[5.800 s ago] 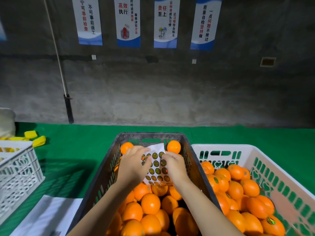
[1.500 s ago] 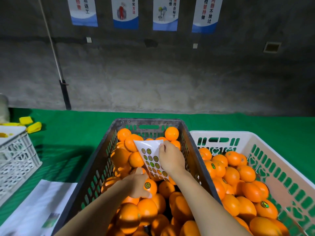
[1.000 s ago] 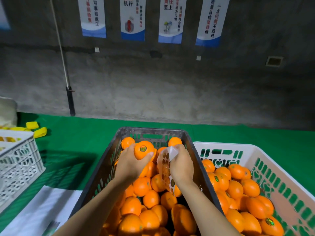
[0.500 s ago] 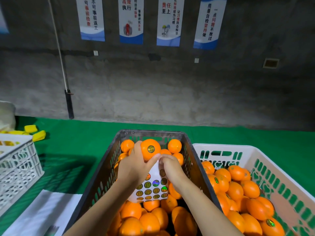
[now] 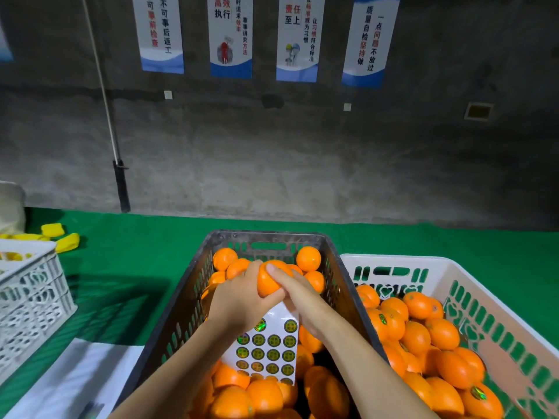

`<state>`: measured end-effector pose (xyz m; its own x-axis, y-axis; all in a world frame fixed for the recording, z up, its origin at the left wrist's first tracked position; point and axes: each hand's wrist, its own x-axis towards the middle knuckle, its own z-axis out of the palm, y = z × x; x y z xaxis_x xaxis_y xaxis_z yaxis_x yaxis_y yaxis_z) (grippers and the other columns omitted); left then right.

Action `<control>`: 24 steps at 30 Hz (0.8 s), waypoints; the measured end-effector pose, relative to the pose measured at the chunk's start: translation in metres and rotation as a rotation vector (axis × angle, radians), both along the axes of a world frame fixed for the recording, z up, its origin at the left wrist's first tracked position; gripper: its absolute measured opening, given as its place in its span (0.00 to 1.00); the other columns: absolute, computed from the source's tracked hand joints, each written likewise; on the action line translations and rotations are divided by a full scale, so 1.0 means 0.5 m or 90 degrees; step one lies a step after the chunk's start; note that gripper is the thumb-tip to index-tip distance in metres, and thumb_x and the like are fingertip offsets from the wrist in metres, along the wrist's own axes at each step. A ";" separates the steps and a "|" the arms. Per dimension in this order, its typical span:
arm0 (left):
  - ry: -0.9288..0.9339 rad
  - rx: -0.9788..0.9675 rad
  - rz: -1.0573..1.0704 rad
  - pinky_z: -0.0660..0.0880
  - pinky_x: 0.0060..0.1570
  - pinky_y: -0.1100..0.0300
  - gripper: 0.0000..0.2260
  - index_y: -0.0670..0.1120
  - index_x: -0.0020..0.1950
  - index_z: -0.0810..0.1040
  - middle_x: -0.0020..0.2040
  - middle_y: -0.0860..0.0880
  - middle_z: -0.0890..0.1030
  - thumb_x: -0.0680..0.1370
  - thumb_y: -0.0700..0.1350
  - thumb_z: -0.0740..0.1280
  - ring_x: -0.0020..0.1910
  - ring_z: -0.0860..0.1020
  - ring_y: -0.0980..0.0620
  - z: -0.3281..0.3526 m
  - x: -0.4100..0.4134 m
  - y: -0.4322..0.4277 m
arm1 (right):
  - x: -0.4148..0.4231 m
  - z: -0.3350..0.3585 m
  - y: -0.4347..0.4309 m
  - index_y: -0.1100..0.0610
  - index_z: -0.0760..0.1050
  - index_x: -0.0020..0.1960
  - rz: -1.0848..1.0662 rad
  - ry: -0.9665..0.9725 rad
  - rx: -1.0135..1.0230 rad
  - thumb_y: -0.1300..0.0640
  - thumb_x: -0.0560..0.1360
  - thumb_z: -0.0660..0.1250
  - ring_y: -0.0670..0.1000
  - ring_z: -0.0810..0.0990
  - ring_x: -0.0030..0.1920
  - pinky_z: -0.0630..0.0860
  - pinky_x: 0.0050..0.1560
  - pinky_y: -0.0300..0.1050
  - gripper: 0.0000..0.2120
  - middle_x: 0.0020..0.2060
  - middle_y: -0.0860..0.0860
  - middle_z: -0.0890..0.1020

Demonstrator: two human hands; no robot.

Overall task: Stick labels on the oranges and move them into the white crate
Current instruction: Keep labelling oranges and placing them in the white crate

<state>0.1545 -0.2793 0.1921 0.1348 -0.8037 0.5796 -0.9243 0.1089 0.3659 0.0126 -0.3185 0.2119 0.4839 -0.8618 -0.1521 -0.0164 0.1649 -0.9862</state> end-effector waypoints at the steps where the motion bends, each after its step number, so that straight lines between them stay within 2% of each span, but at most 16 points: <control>1: 0.001 -0.008 -0.005 0.59 0.30 0.72 0.30 0.56 0.62 0.71 0.40 0.60 0.74 0.70 0.74 0.55 0.34 0.71 0.59 0.000 0.001 0.000 | -0.001 0.002 0.000 0.53 0.68 0.74 0.001 0.000 0.005 0.35 0.71 0.72 0.55 0.83 0.60 0.75 0.66 0.57 0.38 0.63 0.55 0.81; 4: -0.020 -0.023 -0.010 0.59 0.31 0.73 0.33 0.57 0.64 0.73 0.42 0.58 0.80 0.70 0.76 0.55 0.37 0.77 0.58 0.001 0.007 -0.001 | 0.008 0.001 0.001 0.52 0.71 0.72 -0.035 0.021 -0.022 0.33 0.74 0.67 0.54 0.83 0.59 0.75 0.66 0.57 0.33 0.60 0.54 0.83; 6: -0.023 -0.041 0.009 0.59 0.29 0.72 0.32 0.55 0.60 0.78 0.36 0.58 0.80 0.70 0.76 0.55 0.34 0.77 0.59 0.000 0.005 -0.001 | 0.008 0.007 0.002 0.53 0.74 0.69 -0.118 0.039 -0.028 0.31 0.76 0.61 0.53 0.82 0.58 0.76 0.63 0.54 0.33 0.58 0.54 0.84; 8: -0.027 -0.076 0.033 0.55 0.24 0.69 0.27 0.55 0.40 0.80 0.24 0.57 0.70 0.73 0.75 0.54 0.25 0.69 0.59 0.003 0.000 0.002 | 0.001 0.008 -0.006 0.56 0.76 0.66 -0.236 0.027 0.049 0.29 0.76 0.57 0.54 0.84 0.54 0.78 0.56 0.51 0.35 0.53 0.56 0.85; 9: -0.033 -0.086 0.040 0.52 0.23 0.66 0.28 0.54 0.29 0.72 0.21 0.55 0.63 0.75 0.73 0.52 0.22 0.62 0.58 0.008 -0.002 0.004 | -0.005 0.006 -0.010 0.58 0.77 0.64 -0.295 0.014 0.095 0.28 0.76 0.56 0.55 0.84 0.51 0.79 0.53 0.51 0.36 0.50 0.56 0.86; 10: -0.042 -0.090 0.038 0.50 0.23 0.63 0.29 0.52 0.25 0.62 0.21 0.53 0.57 0.76 0.72 0.51 0.21 0.56 0.57 0.009 -0.002 0.006 | -0.011 0.004 -0.014 0.58 0.77 0.62 -0.344 -0.004 0.136 0.27 0.75 0.56 0.56 0.85 0.49 0.80 0.53 0.52 0.37 0.47 0.56 0.86; 12: -0.058 -0.092 0.033 0.49 0.24 0.61 0.28 0.51 0.26 0.51 0.22 0.52 0.51 0.77 0.68 0.53 0.22 0.51 0.56 0.012 -0.003 0.006 | -0.018 0.003 -0.017 0.59 0.77 0.60 -0.394 -0.080 0.205 0.26 0.74 0.56 0.57 0.86 0.46 0.80 0.52 0.53 0.38 0.45 0.56 0.87; 14: -0.056 -0.063 0.033 0.49 0.24 0.60 0.28 0.50 0.27 0.51 0.22 0.52 0.52 0.77 0.67 0.53 0.22 0.52 0.55 0.016 -0.006 0.006 | -0.020 0.008 -0.019 0.61 0.79 0.58 -0.404 -0.210 0.264 0.24 0.74 0.54 0.55 0.86 0.42 0.79 0.43 0.47 0.41 0.44 0.55 0.86; 15: -0.049 -0.041 0.037 0.50 0.24 0.59 0.28 0.49 0.27 0.51 0.21 0.52 0.53 0.77 0.68 0.51 0.22 0.54 0.54 0.017 -0.007 0.007 | -0.022 0.011 -0.022 0.62 0.79 0.58 -0.403 -0.278 0.288 0.24 0.74 0.53 0.55 0.86 0.42 0.78 0.42 0.47 0.42 0.45 0.55 0.86; 18: -0.009 -0.008 0.046 0.53 0.25 0.58 0.30 0.48 0.26 0.54 0.22 0.51 0.57 0.77 0.70 0.47 0.23 0.57 0.53 0.012 -0.007 0.003 | -0.037 0.018 -0.032 0.62 0.74 0.62 -0.404 -0.482 0.340 0.24 0.74 0.51 0.56 0.82 0.49 0.74 0.52 0.50 0.43 0.49 0.56 0.82; 20: 0.052 0.008 0.045 0.54 0.26 0.57 0.31 0.48 0.26 0.55 0.22 0.51 0.58 0.78 0.70 0.47 0.23 0.57 0.54 0.010 -0.006 -0.002 | -0.050 0.023 -0.031 0.62 0.72 0.61 -0.415 -0.594 0.380 0.24 0.74 0.52 0.57 0.79 0.52 0.72 0.54 0.51 0.42 0.49 0.56 0.81; 24: 0.158 0.014 0.047 0.55 0.26 0.58 0.28 0.49 0.26 0.56 0.21 0.51 0.60 0.79 0.65 0.52 0.23 0.59 0.54 0.010 -0.009 -0.008 | -0.061 0.029 -0.023 0.63 0.76 0.51 -0.457 -0.646 0.423 0.25 0.73 0.53 0.56 0.80 0.47 0.72 0.41 0.47 0.40 0.46 0.56 0.82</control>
